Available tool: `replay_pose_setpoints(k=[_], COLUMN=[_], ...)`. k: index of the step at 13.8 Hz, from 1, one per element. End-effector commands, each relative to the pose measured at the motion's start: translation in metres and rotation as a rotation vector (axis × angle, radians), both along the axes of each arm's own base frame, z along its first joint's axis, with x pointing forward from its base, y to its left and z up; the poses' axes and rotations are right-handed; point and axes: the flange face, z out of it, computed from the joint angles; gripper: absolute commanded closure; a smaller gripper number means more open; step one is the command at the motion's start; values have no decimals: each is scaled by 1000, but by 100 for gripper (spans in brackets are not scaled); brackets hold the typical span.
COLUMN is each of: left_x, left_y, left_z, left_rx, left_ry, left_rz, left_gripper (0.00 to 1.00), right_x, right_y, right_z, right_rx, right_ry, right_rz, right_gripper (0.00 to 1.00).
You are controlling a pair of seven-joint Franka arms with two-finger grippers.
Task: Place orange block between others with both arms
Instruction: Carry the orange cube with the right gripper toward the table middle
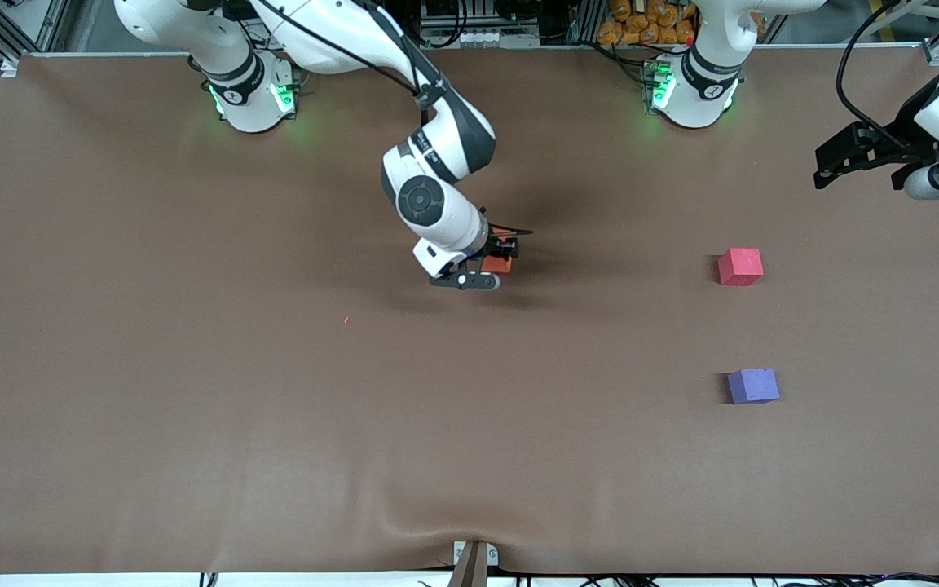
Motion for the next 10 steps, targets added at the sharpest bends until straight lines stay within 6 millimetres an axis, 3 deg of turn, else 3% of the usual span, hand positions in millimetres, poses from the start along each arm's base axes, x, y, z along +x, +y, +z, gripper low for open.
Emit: replay_pose_setpoints(k=[1,7,8,9,10], left_x=[0,1,1,1,4], left_y=[5,10,10,10,8], left_z=[5,4,2,1,-4], left_rx=[-17,-15,-16,-16,-15], left_ry=[-3,-2,3,4,15], left_rz=[-8,3,3,3,0], left_gripper=[0,0,0,0,0], right_x=[4,15,15,16,18], right_y=[12,12,12,11,9], right_z=[-3,-37,-37,-36,-36], right_rx=[19,13,13,14,11], right_ry=[-1,-57,-57,-60,-64], right_rz=[-14,-43,-43,-39,-37], right_gripper=[63,52,46,18,0])
